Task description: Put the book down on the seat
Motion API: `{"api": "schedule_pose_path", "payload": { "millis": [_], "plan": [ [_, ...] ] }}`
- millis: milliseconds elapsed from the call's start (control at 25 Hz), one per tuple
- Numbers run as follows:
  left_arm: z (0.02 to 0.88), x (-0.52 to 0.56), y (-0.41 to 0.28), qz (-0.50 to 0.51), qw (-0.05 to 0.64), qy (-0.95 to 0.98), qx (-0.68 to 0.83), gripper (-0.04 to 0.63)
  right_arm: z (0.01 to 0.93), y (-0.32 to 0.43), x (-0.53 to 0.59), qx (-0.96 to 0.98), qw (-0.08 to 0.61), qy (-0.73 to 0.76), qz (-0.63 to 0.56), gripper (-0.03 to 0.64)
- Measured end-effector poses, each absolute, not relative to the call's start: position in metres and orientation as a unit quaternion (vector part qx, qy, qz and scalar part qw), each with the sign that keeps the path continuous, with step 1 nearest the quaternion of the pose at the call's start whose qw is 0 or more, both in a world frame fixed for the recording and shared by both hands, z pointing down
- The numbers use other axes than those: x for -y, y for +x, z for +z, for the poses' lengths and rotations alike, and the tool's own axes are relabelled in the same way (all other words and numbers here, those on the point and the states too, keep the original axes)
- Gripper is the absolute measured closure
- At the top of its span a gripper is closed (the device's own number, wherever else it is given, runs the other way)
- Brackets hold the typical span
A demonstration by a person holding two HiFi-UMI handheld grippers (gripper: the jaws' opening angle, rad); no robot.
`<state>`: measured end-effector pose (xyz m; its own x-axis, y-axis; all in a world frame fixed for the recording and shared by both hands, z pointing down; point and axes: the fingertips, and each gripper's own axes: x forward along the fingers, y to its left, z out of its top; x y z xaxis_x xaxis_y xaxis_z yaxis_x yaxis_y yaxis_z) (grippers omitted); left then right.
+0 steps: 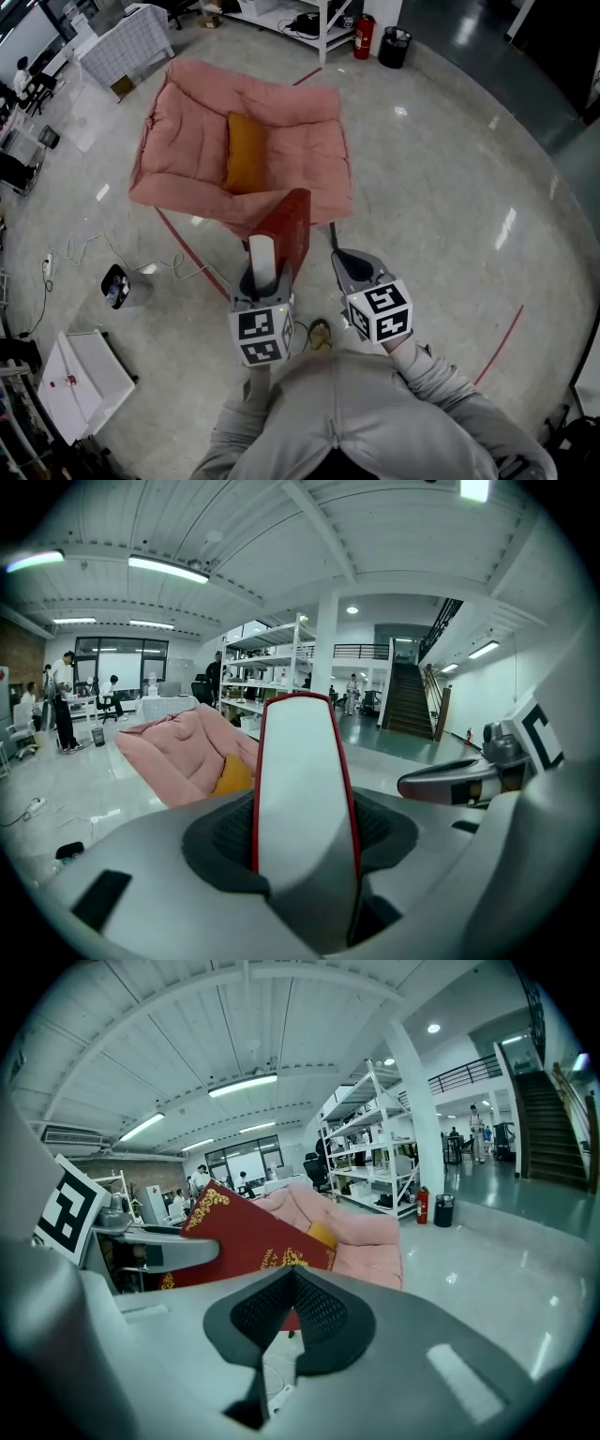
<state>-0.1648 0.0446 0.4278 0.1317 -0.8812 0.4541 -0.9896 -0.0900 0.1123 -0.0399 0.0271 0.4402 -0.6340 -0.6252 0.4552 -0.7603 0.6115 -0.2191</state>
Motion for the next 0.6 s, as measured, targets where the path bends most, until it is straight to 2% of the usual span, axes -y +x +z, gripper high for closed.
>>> {"api": "schedule_pose_path", "payload": {
  "millis": [600],
  "plan": [
    [0.441,0.010,-0.183,0.138,0.216,0.728,0.636,0.354,0.456,-0.050,0.014,0.868,0.191,0.403,0.216,0.617]
  ]
}}
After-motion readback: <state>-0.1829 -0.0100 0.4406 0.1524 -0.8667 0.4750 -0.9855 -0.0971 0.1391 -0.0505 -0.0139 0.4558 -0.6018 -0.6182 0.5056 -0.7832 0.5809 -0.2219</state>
